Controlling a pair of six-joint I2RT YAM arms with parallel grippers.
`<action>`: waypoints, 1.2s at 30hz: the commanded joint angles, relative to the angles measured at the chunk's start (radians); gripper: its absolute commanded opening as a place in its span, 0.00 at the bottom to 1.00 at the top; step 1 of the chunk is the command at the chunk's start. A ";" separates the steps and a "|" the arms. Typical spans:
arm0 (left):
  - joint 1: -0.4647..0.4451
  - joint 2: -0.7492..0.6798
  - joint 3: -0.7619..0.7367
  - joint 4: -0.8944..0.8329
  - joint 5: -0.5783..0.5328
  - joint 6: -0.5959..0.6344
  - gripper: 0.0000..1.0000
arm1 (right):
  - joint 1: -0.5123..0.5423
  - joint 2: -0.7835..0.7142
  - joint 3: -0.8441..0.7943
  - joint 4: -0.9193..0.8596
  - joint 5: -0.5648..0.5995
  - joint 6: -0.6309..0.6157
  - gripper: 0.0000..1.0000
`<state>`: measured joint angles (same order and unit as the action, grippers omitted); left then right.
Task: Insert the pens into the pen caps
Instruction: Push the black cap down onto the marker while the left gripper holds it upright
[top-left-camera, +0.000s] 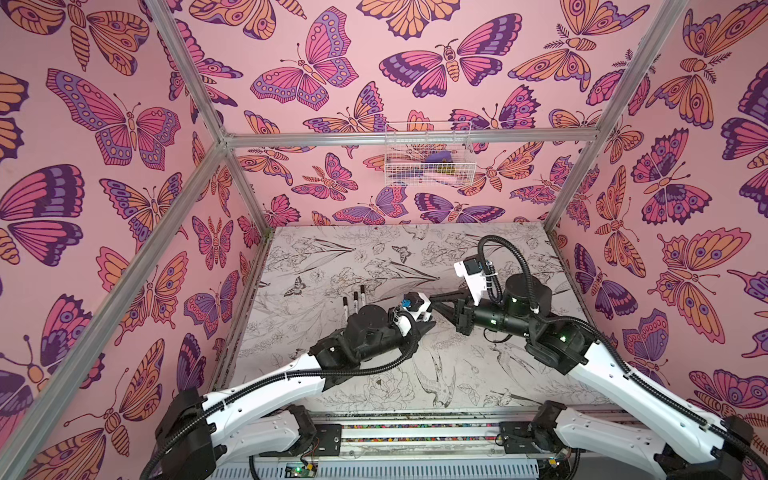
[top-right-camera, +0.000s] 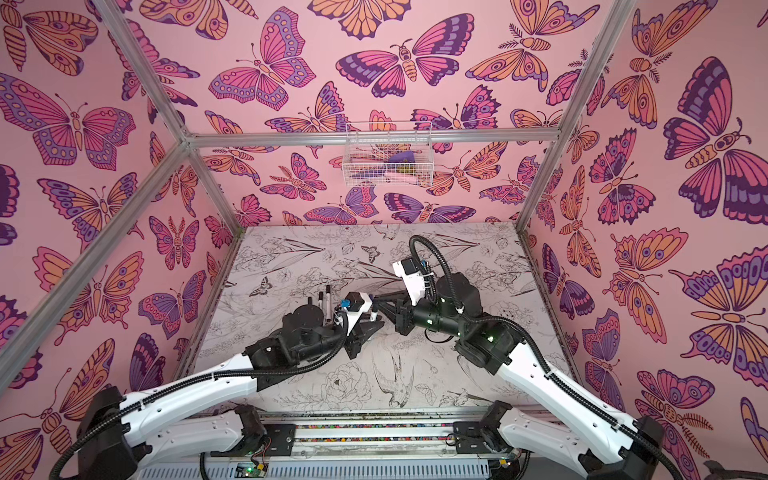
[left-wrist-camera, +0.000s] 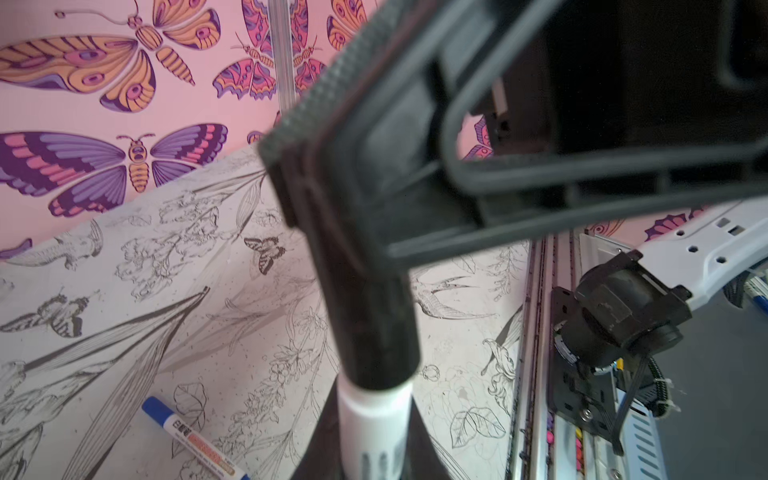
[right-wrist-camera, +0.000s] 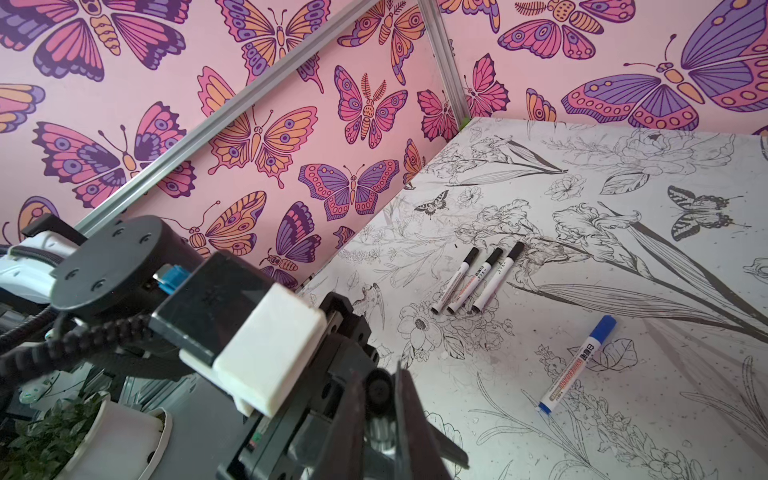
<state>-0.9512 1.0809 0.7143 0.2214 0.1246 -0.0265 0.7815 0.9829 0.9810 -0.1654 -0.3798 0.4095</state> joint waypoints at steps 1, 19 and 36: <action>0.009 -0.003 -0.007 0.225 -0.134 0.046 0.00 | 0.055 0.014 0.025 -0.223 -0.242 -0.063 0.05; 0.002 0.010 -0.039 0.279 -0.169 0.053 0.00 | 0.054 -0.019 0.046 -0.287 -0.238 -0.101 0.05; -0.006 0.050 -0.029 0.281 -0.136 0.056 0.00 | 0.054 -0.022 0.100 -0.308 -0.186 -0.116 0.33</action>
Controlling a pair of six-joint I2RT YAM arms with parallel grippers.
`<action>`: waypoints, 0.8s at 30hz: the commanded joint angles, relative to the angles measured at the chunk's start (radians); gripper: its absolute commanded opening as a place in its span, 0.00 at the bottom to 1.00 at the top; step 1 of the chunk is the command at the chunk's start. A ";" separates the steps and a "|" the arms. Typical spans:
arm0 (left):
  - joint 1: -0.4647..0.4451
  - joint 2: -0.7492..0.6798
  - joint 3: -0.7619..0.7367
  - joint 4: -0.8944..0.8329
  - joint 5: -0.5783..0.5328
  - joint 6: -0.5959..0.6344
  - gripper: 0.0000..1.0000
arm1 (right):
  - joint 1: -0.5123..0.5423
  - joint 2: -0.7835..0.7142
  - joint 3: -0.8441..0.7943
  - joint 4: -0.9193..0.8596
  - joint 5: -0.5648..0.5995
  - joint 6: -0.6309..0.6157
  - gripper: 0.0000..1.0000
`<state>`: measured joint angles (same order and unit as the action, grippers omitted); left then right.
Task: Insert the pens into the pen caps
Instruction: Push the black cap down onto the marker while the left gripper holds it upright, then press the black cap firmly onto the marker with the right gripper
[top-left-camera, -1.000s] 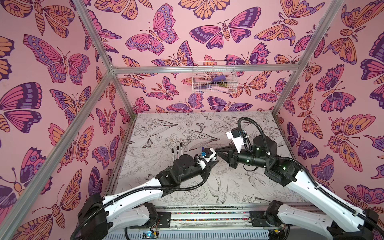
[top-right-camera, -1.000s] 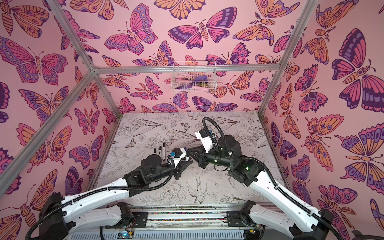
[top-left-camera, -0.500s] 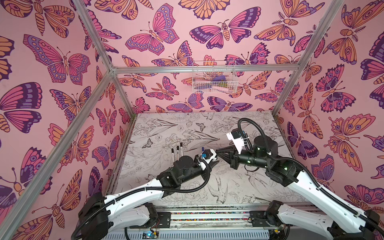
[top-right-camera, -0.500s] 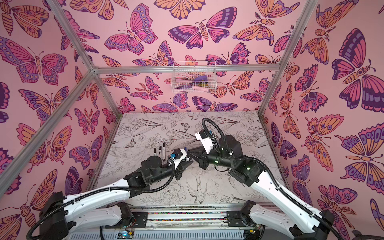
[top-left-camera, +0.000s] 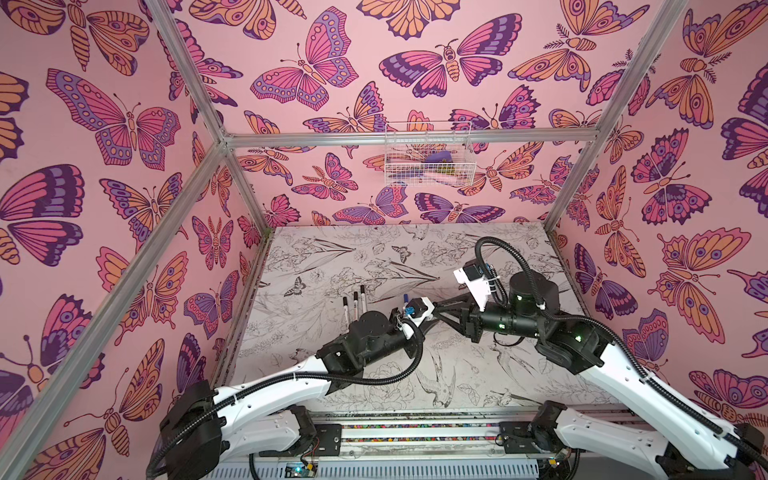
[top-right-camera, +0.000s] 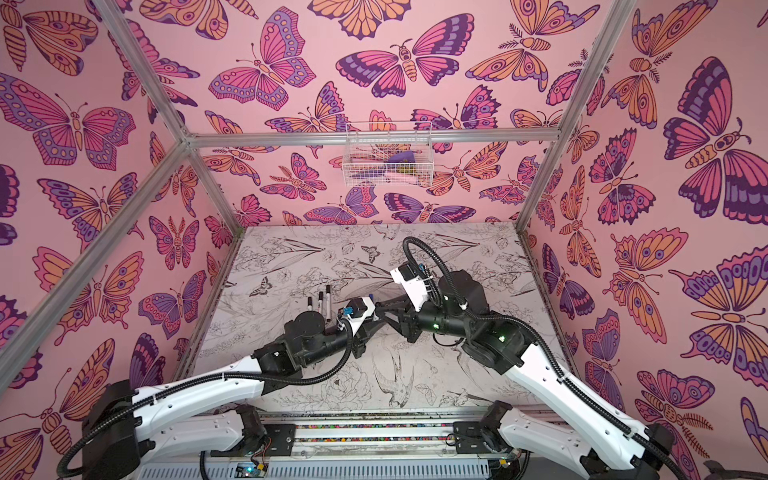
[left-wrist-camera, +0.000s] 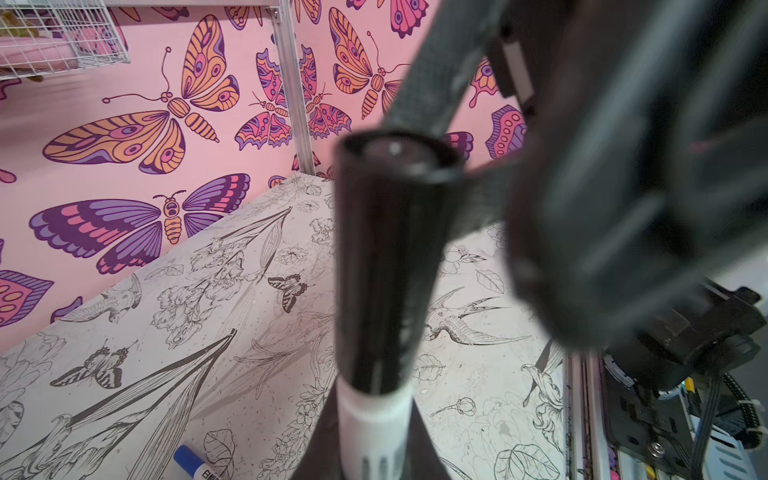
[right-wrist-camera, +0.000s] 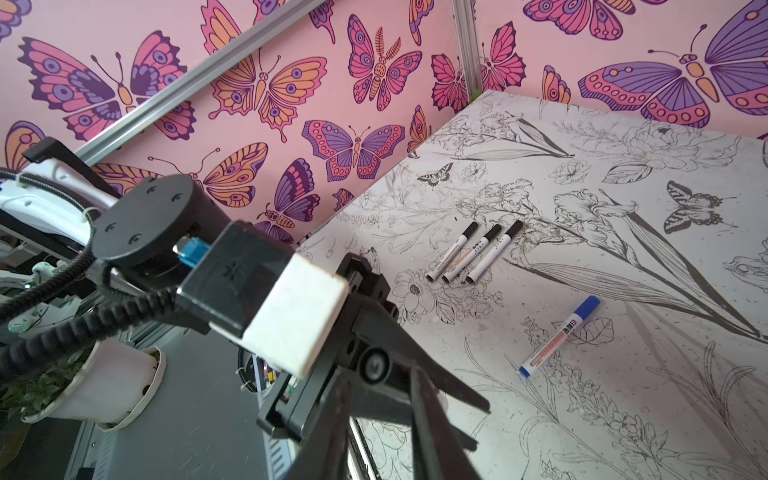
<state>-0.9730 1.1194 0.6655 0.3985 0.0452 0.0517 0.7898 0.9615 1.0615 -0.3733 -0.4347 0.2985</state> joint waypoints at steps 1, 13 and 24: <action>0.016 0.013 0.019 0.106 -0.056 -0.023 0.00 | 0.045 -0.001 0.022 -0.099 -0.128 -0.007 0.35; 0.012 -0.011 -0.020 0.124 -0.059 -0.021 0.00 | 0.040 -0.040 0.019 -0.091 0.051 -0.002 0.45; -0.027 -0.013 -0.053 0.121 -0.062 -0.017 0.00 | 0.032 -0.046 0.029 -0.019 0.172 0.027 0.43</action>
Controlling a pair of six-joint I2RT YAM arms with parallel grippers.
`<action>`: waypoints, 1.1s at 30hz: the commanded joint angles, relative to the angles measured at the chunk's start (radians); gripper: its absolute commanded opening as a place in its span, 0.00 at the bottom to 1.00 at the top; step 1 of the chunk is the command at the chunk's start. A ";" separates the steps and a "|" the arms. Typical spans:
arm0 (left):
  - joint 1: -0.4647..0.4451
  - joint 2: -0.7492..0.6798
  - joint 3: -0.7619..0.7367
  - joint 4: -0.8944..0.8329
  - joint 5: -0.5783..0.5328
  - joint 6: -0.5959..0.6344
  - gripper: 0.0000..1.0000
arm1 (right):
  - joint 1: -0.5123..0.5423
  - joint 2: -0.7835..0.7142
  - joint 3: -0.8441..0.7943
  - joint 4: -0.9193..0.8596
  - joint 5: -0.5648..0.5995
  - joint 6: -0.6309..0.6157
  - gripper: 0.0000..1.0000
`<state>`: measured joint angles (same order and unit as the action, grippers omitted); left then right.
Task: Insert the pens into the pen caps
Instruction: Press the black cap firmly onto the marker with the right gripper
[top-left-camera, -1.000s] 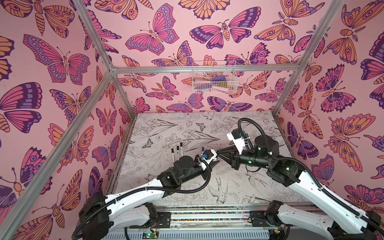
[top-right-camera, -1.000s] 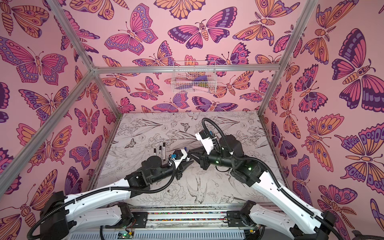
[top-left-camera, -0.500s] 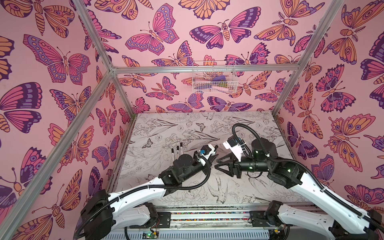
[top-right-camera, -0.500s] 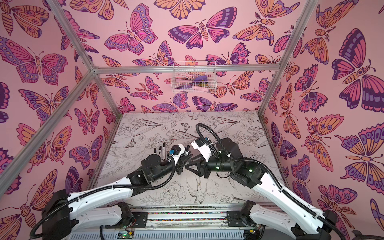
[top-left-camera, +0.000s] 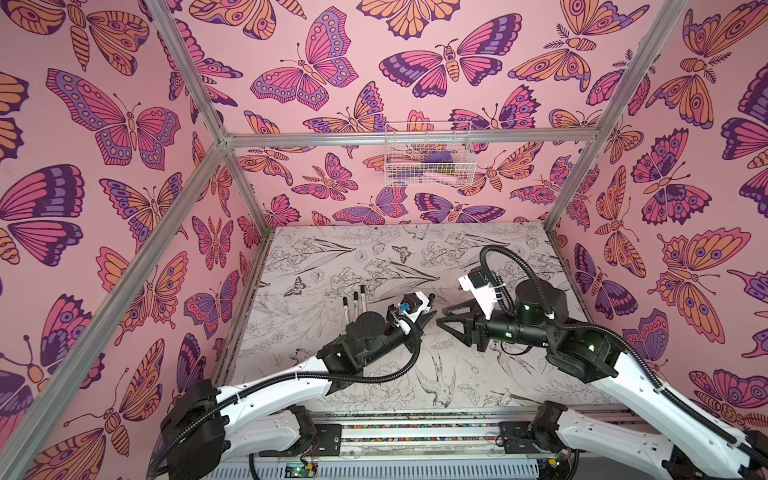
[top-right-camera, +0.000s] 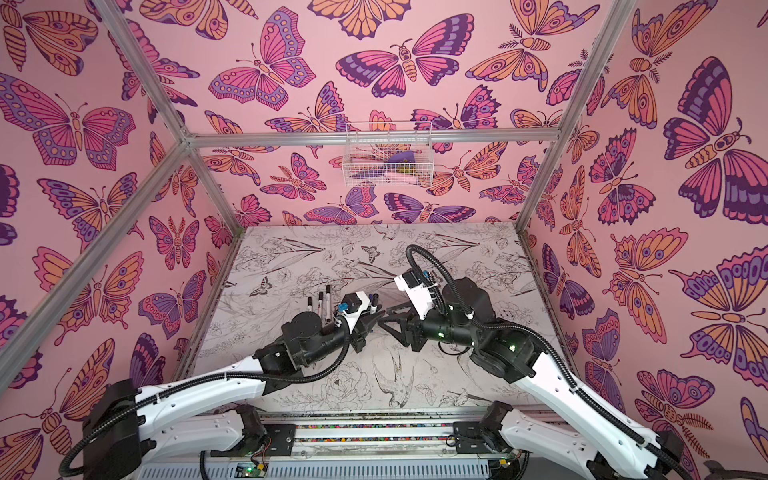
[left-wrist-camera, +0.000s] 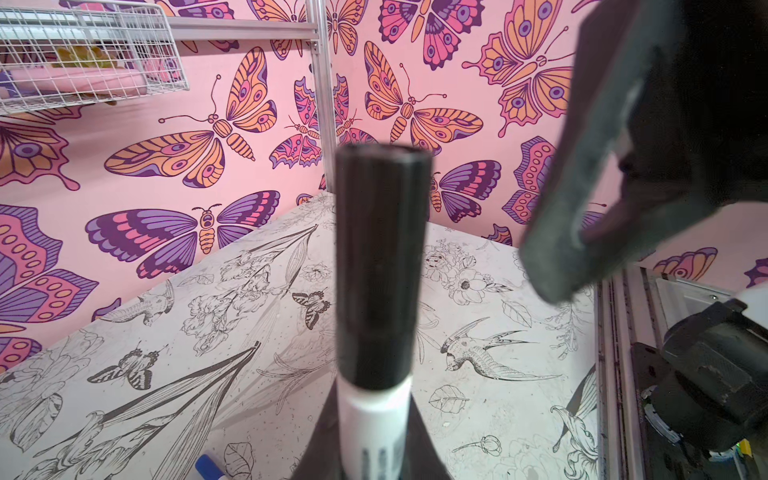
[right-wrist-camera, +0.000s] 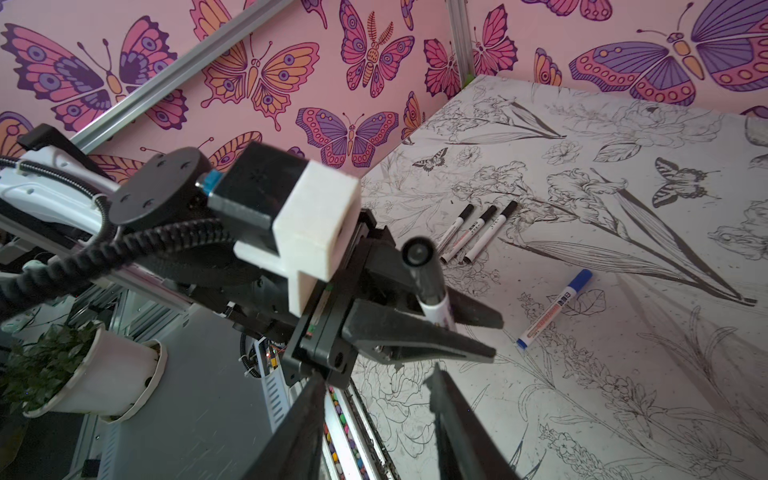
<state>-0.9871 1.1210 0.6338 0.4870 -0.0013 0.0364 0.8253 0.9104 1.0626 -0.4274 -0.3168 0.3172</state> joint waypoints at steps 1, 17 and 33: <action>-0.016 -0.013 -0.024 0.032 -0.019 -0.007 0.00 | -0.004 0.012 0.027 0.045 0.051 0.011 0.43; -0.043 -0.009 -0.036 0.028 -0.032 -0.032 0.00 | -0.003 0.090 0.047 0.141 0.039 0.039 0.41; -0.050 0.000 -0.021 0.029 -0.023 -0.038 0.00 | -0.004 0.137 0.052 0.127 0.065 0.039 0.23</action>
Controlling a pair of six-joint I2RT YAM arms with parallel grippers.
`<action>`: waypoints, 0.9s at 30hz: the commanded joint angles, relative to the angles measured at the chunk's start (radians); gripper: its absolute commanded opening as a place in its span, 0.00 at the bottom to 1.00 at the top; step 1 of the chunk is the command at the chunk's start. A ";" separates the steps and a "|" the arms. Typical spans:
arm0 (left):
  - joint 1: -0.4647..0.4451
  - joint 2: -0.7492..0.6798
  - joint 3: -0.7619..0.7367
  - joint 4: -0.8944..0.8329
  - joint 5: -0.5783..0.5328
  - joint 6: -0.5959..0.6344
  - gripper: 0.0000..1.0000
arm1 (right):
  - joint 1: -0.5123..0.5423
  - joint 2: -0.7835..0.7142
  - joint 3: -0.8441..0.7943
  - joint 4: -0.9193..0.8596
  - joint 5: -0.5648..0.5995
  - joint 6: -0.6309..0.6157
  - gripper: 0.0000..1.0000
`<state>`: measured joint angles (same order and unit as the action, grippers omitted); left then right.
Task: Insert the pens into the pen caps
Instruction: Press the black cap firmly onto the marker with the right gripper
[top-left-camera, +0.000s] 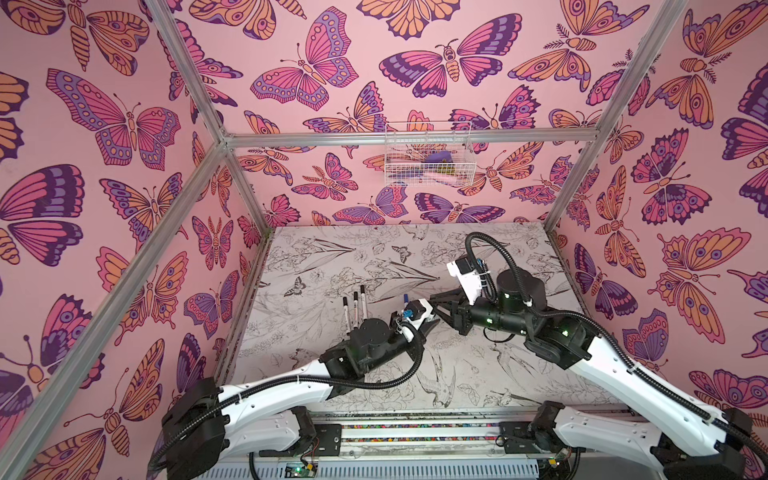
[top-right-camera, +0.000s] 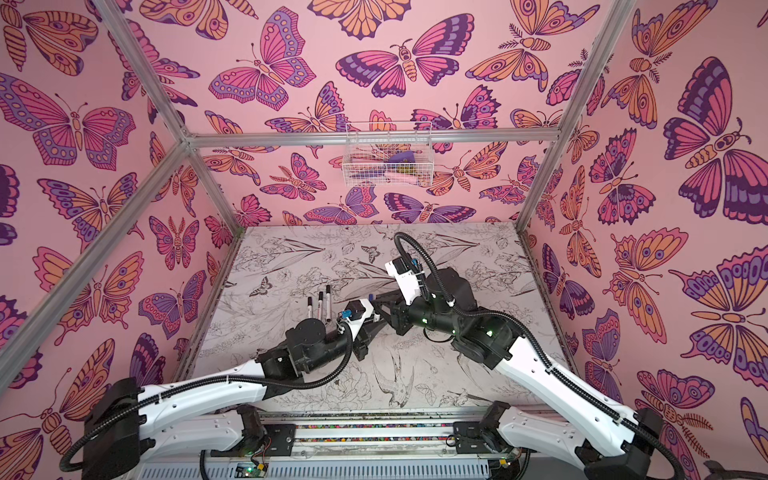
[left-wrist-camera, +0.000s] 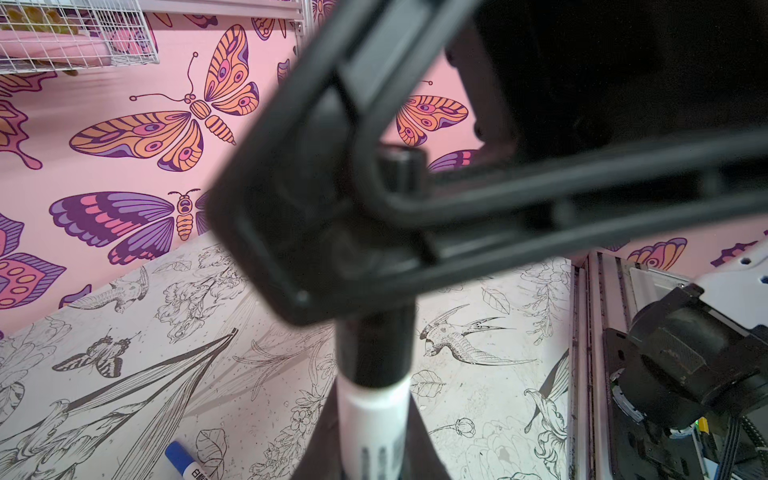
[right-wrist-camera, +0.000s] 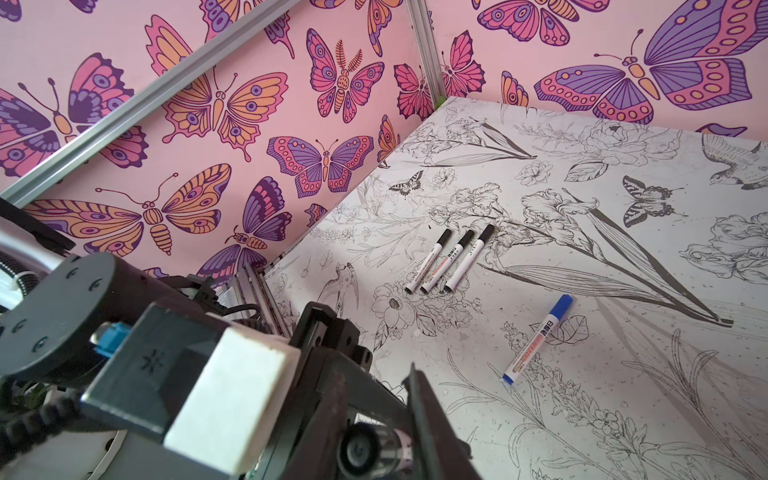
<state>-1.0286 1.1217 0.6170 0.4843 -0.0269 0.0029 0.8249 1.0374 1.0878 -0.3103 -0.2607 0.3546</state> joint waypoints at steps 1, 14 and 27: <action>-0.008 0.000 0.001 0.032 0.001 -0.003 0.00 | -0.003 0.012 0.023 0.011 0.004 0.005 0.21; -0.006 -0.021 0.120 0.147 -0.037 0.091 0.00 | -0.003 -0.010 -0.114 0.052 0.056 0.159 0.00; -0.004 -0.066 0.193 0.257 0.036 0.127 0.00 | -0.002 -0.037 -0.161 0.007 0.082 0.216 0.00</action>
<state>-1.0275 1.1275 0.7002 0.4389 -0.0597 0.0788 0.8246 0.9600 0.9737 -0.1158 -0.1833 0.5236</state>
